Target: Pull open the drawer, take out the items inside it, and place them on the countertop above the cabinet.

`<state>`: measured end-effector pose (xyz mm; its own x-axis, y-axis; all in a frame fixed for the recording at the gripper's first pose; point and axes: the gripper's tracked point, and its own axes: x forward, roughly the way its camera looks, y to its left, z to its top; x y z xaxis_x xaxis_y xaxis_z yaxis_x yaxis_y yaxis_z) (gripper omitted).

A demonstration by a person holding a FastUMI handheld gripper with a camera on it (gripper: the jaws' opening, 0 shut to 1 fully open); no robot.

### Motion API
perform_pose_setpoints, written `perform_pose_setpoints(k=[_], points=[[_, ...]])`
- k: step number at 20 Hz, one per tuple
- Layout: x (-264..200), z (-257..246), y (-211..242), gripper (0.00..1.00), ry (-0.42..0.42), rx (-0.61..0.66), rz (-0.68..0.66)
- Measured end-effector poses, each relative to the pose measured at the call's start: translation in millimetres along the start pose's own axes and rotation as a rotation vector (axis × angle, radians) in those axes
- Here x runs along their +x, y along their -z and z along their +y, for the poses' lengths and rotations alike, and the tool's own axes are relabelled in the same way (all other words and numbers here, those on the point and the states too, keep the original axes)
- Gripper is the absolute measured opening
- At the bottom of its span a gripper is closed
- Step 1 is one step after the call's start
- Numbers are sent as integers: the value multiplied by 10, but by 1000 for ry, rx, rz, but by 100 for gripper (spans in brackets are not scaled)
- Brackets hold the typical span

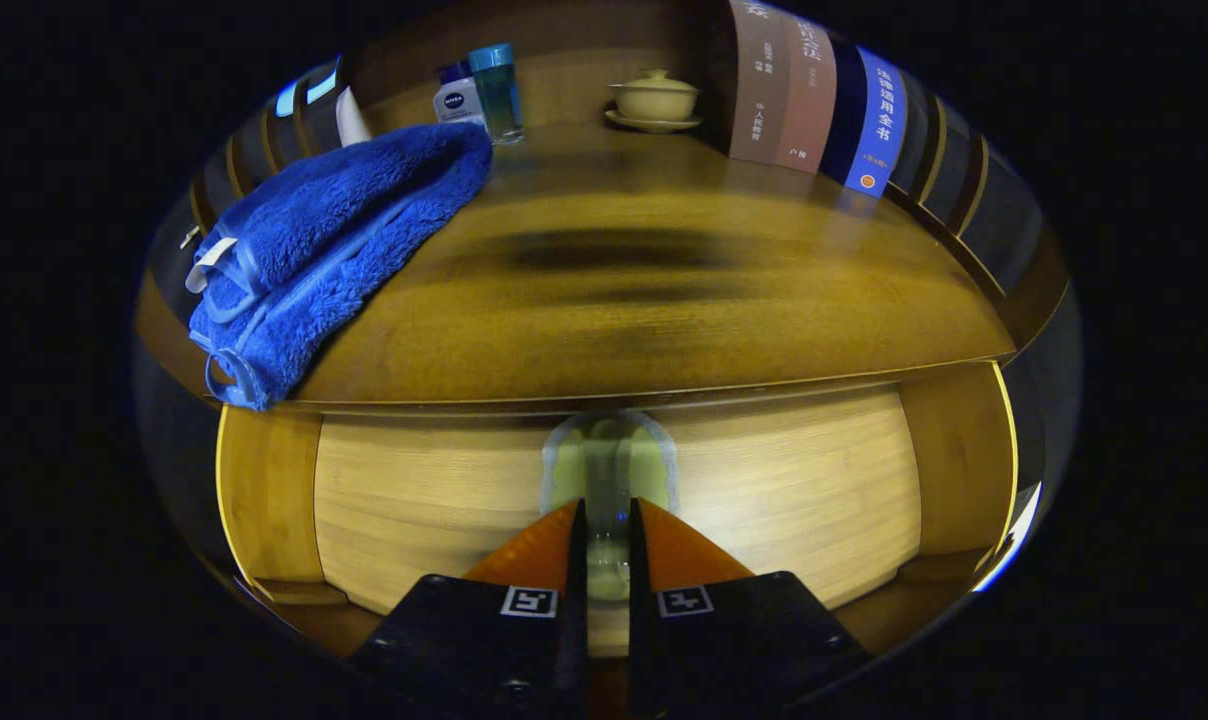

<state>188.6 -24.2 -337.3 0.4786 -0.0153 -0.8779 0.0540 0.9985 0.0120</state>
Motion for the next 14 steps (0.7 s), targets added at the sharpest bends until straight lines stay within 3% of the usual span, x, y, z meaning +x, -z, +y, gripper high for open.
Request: perform_pose_setpoints(k=[5, 14], points=[[-197, -15, 114, 21, -20, 49, 29], [-1150, 76, -65, 21, -115, 34, -25]])
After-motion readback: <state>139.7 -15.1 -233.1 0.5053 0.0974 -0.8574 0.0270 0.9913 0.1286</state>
